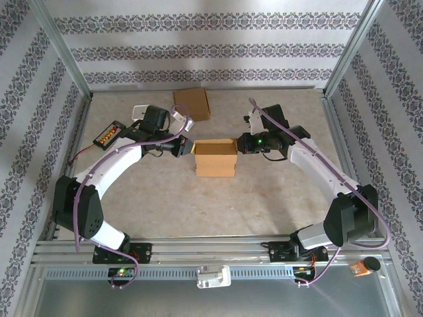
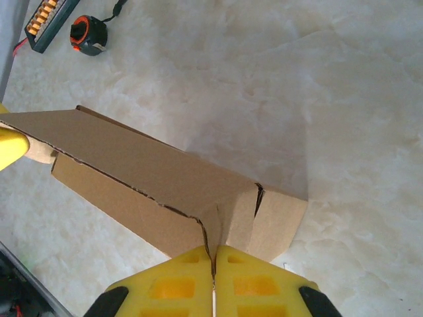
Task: Fold the paper box
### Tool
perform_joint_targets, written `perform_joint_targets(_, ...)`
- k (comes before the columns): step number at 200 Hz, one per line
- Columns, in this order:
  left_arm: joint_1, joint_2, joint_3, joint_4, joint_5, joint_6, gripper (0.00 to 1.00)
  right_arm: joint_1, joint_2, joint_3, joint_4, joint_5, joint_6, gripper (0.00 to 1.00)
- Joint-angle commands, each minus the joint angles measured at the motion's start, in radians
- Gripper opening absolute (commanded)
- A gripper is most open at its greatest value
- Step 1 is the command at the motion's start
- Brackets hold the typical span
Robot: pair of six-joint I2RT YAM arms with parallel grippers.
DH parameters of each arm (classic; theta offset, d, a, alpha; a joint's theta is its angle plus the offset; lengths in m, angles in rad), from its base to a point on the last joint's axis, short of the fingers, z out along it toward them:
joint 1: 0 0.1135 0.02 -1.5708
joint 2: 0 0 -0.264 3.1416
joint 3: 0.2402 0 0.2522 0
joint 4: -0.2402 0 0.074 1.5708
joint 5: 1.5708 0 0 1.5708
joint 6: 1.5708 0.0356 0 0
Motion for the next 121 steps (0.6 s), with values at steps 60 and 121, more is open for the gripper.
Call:
perform_joint_targets(60,-0.048,0.003,-0.009,-0.052,-0.041,0.066,0.05,-0.022,0.035,0.06,0.005,-0.113,0.129,0.07)
perform_joint_targets(121,-0.07,-0.004,-0.014,-0.062,-0.091,0.093,0.04,-0.033,0.037,0.085,-0.017,-0.155,0.177,0.07)
